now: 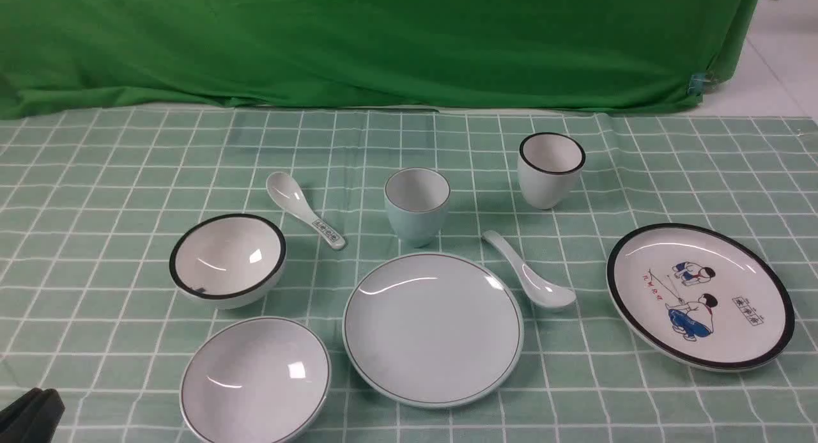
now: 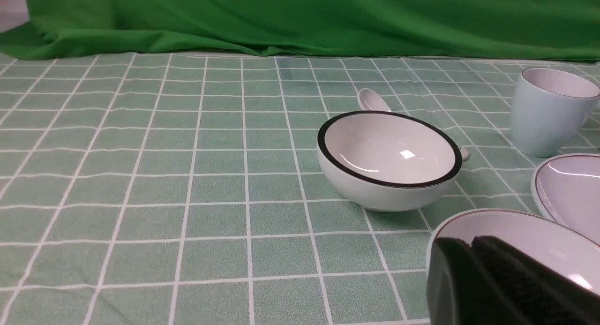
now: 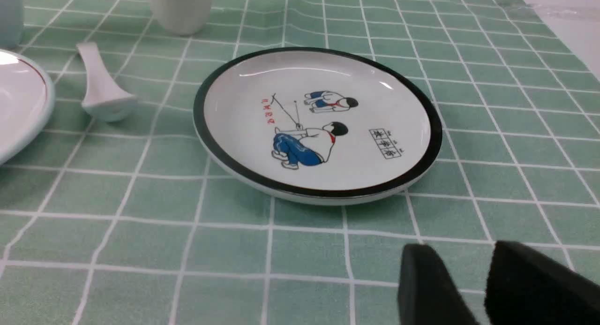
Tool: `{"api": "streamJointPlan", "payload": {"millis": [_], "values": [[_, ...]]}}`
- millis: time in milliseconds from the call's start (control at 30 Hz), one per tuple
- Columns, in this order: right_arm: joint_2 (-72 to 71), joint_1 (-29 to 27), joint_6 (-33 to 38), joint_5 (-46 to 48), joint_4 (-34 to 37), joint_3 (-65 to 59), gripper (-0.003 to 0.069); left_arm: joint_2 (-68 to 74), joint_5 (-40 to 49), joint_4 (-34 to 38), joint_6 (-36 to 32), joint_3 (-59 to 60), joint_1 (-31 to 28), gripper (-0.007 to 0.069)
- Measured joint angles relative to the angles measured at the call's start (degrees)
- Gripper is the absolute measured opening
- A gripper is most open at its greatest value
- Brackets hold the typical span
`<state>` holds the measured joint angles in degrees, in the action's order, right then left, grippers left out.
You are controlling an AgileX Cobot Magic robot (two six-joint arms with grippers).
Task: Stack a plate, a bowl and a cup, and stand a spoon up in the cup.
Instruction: Use the left arm to grab a blue rice bowl
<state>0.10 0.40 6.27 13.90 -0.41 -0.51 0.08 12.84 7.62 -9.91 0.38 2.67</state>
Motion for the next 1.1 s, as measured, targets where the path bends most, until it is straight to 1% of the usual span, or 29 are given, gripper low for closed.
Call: {"api": "streamJointPlan", "payload": {"millis": [200,300,333,600,667,700,800,900,967,1033,1067,1100], "values": [[0.00,0.00,0.00,0.00,0.00,0.00,0.0242,0.00,0.00,-0.47,0.00,0.00,0.00,0.0017],[0.00,0.00,0.00,0.00,0.00,0.00,0.0242,0.00,0.00,-3.80,-0.64,0.00,0.00,0.0017],[0.00,0.00,0.00,0.00,0.00,0.00,0.0242,0.00,0.00,-6.08,-0.86,0.00,0.00,0.0017],[0.00,0.00,0.00,0.00,0.00,0.00,0.0242,0.00,-1.17,-10.33,-1.55,0.00,0.00,0.0017],[0.00,0.00,0.00,0.00,0.00,0.00,0.0242,0.00,-3.22,-8.77,-0.65,0.00,0.00,0.0017],[0.00,0.00,0.00,0.00,0.00,0.00,0.0242,0.00,-6.45,-4.21,1.29,0.00,0.00,0.0017],[0.00,0.00,0.00,-0.20,0.00,0.00,0.0242,0.00,-12.85,5.55,5.06,0.00,0.00,0.0017],[0.00,0.00,-0.23,-0.53,0.08,0.00,0.0242,0.00,-20.35,13.92,10.93,0.00,0.00,0.0017],[0.00,0.04,-4.00,-2.09,1.97,0.00,0.0242,0.00,-24.48,16.20,14.74,0.00,0.00,0.0017],[0.00,0.04,-12.37,-6.02,6.73,0.00,0.0242,0.00,-28.17,17.50,17.31,0.00,0.00,0.0017],[0.00,0.04,-15.34,-7.84,8.39,0.00,0.0242,0.00,-30.66,17.87,19.02,0.00,0.00,0.0017],[0.00,0.04,-17.38,-8.28,8.74,0.00,0.0242,0.00,-31.29,17.88,19.45,0.00,0.00,0.0017]]}}
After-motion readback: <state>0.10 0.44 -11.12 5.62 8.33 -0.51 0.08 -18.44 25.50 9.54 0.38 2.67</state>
